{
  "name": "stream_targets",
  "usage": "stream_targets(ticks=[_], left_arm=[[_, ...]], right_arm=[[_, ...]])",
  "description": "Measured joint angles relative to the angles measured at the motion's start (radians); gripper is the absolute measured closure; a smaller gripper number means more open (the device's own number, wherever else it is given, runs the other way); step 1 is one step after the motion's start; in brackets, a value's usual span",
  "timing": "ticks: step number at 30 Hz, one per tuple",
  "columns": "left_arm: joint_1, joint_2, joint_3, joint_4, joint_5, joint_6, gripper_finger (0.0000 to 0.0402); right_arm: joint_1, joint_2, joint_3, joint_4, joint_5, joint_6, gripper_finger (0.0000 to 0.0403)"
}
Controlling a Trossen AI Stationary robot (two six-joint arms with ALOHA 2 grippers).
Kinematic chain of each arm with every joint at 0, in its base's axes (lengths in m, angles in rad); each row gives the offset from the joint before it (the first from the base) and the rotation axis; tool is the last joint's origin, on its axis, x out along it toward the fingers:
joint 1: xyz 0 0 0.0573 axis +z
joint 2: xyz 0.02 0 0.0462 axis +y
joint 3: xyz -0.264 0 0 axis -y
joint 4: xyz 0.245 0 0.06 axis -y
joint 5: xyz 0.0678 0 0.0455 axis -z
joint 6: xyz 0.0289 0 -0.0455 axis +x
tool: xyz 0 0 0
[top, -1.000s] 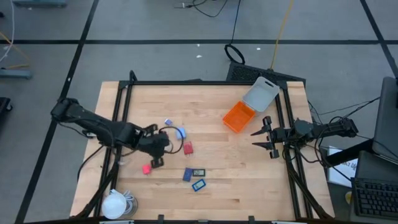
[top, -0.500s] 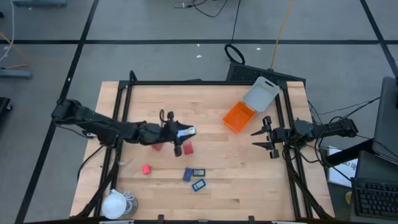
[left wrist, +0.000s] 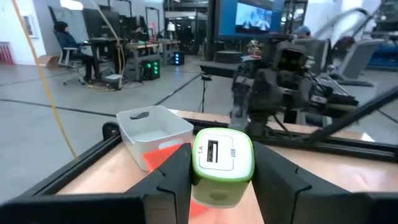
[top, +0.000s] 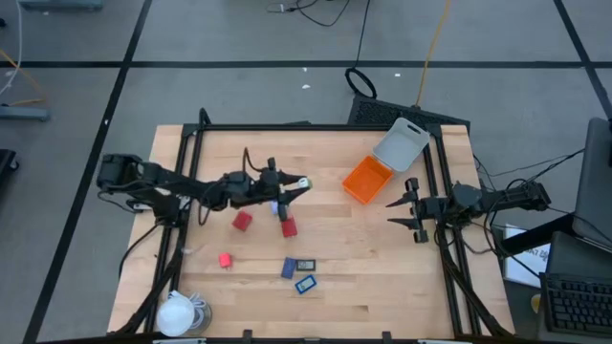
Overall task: Pick & Place Office items
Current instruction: Put the green charger adapter into the orange bin
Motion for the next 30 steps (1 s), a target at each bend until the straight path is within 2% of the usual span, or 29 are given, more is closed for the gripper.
stream_targets(ticks=[3, 6, 10, 14, 18, 20, 24, 26, 30], left_arm=[[0.028, 0.06, 0.0, 0.12, 0.042, -0.004, 0.0267], [0.049, 0.115, 0.0, 0.216, 0.082, 0.001, 0.0256], [0.081, 0.159, 0.001, 0.33, 0.135, 0.019, 0.0268], [0.106, 0.202, 0.001, 0.461, 0.248, 0.019, 0.0271], [0.109, 0.237, 0.001, 0.555, 0.307, 0.007, 0.0271], [0.104, 0.248, 0.002, 0.548, 0.307, -0.001, 0.0269], [0.072, 0.268, 0.002, 0.543, 0.306, -0.027, 0.0263], [0.052, 0.271, 0.002, 0.542, 0.307, -0.001, 0.0266], [0.024, 0.271, 0.002, 0.538, 0.312, 0.043, 0.0269]], right_arm=[[0.0, 0.0, 0.0, 0.01, 0.063, -0.178, 0.0236], [0.0, 0.0, 0.0, 0.012, 0.094, -0.278, 0.0236], [0.0, 0.0, 0.0, 0.013, 0.092, -0.316, 0.0236], [0.0, 0.0, 0.0, 0.024, 0.082, -0.301, 0.0236], [0.0, 0.0, 0.0, 0.058, -0.073, -0.061, 0.0236], [0.001, 0.006, 0.0, 0.13, -0.097, 0.025, 0.0236], [0.001, 0.009, 0.0, 0.22, -0.092, 0.203, 0.0236], [0.001, 0.013, 0.0, 0.224, -0.074, 0.22, 0.0236], [0.001, 0.035, 0.0, 0.225, 0.075, 0.204, 0.0236]])
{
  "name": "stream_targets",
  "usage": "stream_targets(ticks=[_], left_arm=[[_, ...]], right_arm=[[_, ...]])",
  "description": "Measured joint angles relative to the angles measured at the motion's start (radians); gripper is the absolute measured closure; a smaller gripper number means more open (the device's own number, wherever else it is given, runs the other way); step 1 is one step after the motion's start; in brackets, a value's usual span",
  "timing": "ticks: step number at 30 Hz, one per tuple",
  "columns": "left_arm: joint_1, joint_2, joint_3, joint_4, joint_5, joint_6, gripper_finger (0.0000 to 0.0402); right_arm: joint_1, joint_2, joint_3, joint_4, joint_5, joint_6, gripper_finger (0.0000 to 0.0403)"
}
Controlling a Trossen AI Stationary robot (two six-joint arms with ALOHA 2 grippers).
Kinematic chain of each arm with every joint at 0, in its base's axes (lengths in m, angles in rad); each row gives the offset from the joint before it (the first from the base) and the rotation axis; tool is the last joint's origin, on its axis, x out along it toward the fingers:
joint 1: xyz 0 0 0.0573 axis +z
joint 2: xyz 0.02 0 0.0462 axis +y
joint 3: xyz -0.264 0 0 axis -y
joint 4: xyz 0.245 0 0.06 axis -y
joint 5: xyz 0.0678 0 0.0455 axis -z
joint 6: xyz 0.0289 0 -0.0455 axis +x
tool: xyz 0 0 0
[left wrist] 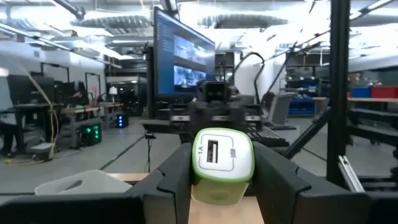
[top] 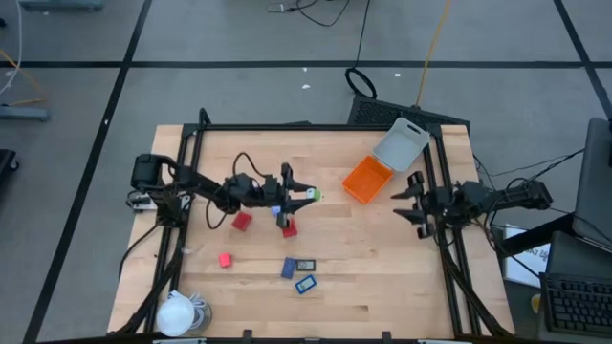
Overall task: Pick & Place Office items
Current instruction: Put the green charger adapter into the orange bin
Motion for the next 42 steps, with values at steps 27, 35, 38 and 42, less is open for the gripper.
stream_targets(ticks=[27, 35, 38, 42], left_arm=[[0.023, 0.0, 0.026, -0.001, 0.012, 0.05, 0.0261], [0.019, 0.0, 0.105, -0.103, 0.039, 0.043, 0.0269], [0.019, 0.0, 0.124, -0.124, 0.038, 0.042, 0.027], [0.019, -0.001, 0.151, -0.136, 0.037, 0.036, 0.0261]], right_arm=[[-0.001, 0.799, 0.067, 0.732, 0.2, 0.027, 0.0232], [-0.089, 1.023, 0.262, 0.718, 0.197, -0.143, 0.0164], [-0.129, 1.085, 0.33, 0.732, 0.17, -0.148, 0.0138], [-0.155, 1.14, 0.37, 0.724, 0.027, -0.094, 0.0119]])
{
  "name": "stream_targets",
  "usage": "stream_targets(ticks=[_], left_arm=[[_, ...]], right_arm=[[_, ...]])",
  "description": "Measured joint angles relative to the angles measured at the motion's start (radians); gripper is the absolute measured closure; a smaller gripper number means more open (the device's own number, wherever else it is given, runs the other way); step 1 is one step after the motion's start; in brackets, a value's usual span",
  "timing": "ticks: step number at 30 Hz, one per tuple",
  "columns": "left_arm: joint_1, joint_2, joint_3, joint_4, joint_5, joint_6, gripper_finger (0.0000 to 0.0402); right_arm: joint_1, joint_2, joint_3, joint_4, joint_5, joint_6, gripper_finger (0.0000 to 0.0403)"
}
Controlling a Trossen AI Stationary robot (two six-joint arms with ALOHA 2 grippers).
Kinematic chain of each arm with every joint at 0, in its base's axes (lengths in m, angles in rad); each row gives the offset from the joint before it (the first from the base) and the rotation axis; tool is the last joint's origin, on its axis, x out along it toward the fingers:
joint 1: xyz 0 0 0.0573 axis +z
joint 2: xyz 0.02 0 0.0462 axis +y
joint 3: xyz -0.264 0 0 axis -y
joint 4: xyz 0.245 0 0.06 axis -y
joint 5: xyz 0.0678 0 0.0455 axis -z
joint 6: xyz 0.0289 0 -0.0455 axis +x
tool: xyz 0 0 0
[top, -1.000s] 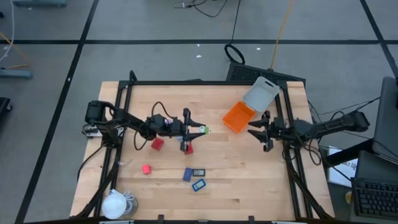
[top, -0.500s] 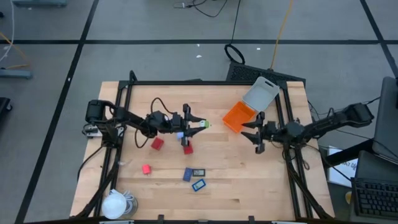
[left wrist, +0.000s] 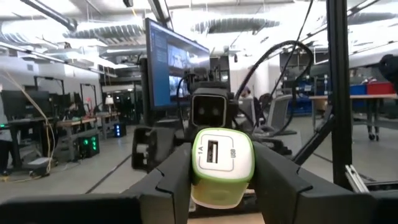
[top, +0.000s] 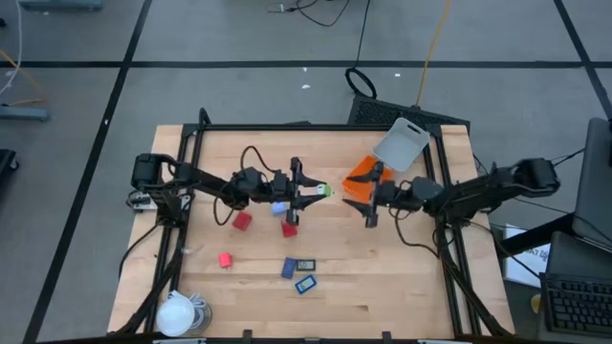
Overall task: Pick & Place Office items
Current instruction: Put the green charger adapter into the orange bin
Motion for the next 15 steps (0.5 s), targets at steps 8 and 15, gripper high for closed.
stream_targets(ticks=[8, 15], left_arm=[[-0.029, 0.0, 0.05, -0.173, -0.009, 0.03, 0.027], [-0.033, 0.0, 0.055, -0.18, -0.025, 0.033, 0.0255]], right_arm=[[0.006, 0.102, 0.054, 0.034, -0.041, 0.027, 0.0125], [0.005, 0.165, 0.099, 0.036, -0.095, 0.029, 0.0128]])
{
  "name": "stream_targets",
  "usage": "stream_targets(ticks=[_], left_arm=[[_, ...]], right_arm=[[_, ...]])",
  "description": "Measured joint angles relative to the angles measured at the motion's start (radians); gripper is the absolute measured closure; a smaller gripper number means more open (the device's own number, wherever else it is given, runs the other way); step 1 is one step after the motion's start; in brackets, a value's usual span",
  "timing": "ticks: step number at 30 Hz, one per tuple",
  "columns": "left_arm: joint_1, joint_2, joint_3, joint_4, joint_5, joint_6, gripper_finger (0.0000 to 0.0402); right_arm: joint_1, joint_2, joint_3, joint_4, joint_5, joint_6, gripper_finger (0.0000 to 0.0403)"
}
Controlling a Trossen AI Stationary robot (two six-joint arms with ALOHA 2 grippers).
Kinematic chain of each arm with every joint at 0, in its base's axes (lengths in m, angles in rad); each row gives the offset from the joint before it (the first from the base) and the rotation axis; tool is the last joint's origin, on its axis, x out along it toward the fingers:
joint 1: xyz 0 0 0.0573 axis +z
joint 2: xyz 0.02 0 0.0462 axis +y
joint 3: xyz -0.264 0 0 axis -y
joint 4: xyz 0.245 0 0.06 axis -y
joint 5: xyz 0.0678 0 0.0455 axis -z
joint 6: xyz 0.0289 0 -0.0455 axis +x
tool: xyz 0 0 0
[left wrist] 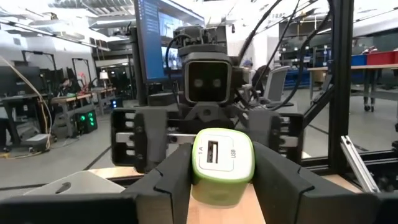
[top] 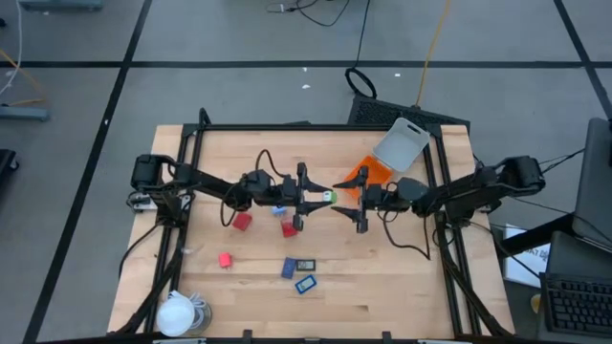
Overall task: Pick & Place Office items
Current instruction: Put the green charger adapter into the orange bin
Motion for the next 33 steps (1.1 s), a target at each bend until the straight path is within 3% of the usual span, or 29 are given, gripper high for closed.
stream_targets(ticks=[8, 15, 20, 24, 30, 33], left_arm=[[-0.002, 0.0, 0.0, -0.029, -0.001, -0.003, 0.027], [-0.003, 0.0, 0.0, -0.032, 0.002, 0.003, 0.0248], [-0.003, 0.0, -0.002, -0.03, 0.023, 0.001, 0.0268], [-0.003, 0.0, -0.002, -0.031, 0.044, -0.004, 0.0269], [-0.005, 0.0, -0.002, -0.033, 0.051, -0.005, 0.0238], [-0.004, 0.0, -0.002, -0.032, 0.051, -0.001, 0.0245]], right_arm=[[0.0, 0.034, 0.018, 0.004, -0.021, -0.002, 0.0153], [0.0, 0.028, 0.018, 0.01, -0.021, 0.0, 0.0207], [0.001, 0.027, 0.018, 0.006, -0.022, -0.002, 0.0241], [0.004, 0.026, 0.017, -0.009, -0.024, -0.005, 0.0245], [0.024, 0.026, 0.017, -0.014, -0.013, -0.008, 0.0252], [0.027, 0.026, 0.017, -0.014, -0.01, -0.007, 0.0257]])
